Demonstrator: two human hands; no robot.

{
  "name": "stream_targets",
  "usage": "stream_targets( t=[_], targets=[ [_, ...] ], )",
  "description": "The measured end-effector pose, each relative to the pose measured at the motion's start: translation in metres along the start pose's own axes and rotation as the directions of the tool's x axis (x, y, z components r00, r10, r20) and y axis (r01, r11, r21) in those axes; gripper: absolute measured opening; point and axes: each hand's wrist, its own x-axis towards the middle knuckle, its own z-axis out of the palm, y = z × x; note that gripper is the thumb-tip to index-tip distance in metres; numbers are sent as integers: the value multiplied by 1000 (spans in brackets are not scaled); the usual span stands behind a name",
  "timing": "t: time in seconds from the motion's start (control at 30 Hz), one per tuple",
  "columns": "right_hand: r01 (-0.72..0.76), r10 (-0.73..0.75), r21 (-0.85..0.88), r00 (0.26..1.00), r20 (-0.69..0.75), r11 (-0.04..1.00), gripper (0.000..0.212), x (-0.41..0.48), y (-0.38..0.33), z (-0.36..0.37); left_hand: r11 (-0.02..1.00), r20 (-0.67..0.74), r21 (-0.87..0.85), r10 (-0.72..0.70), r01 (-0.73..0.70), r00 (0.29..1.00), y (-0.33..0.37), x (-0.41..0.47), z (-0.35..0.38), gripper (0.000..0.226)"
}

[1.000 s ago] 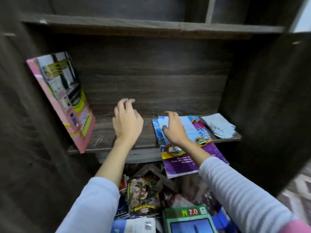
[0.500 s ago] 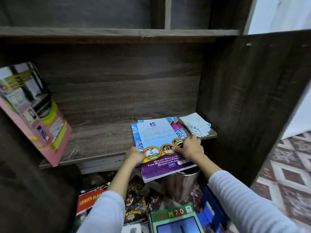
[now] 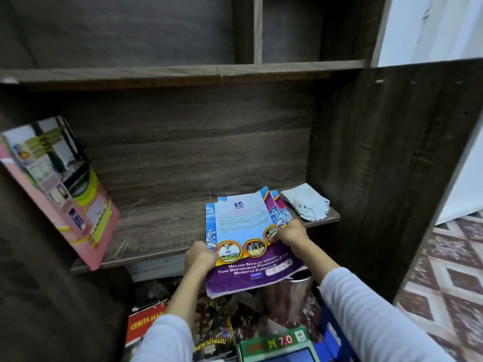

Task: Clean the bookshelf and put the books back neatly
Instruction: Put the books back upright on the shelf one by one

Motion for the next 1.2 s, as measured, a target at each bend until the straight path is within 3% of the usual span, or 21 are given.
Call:
stream_targets(
  t=[0.13,0.33,0.57,0.63,0.73,0.87,1.07,1.2],
  targets=[
    [80,-99,138,986,131,987,56,-7,-10,8,999,-41,-49,13,-15,999,2,0,-14,27],
    [263,-294,308,954,57,914,37,-37,-33,10,989,-144,-140,25,-45,989,-3,2,-42,25],
    [384,-436,453,900,10,804,31,-80,-76,31,941,-31,-339,4,-15,999,-32,3,-83,34],
    [433,-476,452,879,-21,780,30,-92,-88,41,932,-119,-361,-22,-22,993,-37,10,-95,43],
    [542,-562,434,822,-95,720,28,-110,-105,55,868,-371,-461,-2,-182,929,-30,15,-129,51],
    [635,-627,397,760,-168,663,32,-133,-123,84,741,-614,-440,164,-507,772,4,2,-191,51],
    [788,-756,251,613,-229,562,37,-157,-140,144,657,-685,-262,389,-707,615,35,-17,-254,86],
    [850,-824,174,525,-211,497,43,-155,-143,190,747,-619,-74,485,-661,617,22,-15,-272,90]
  ],
)
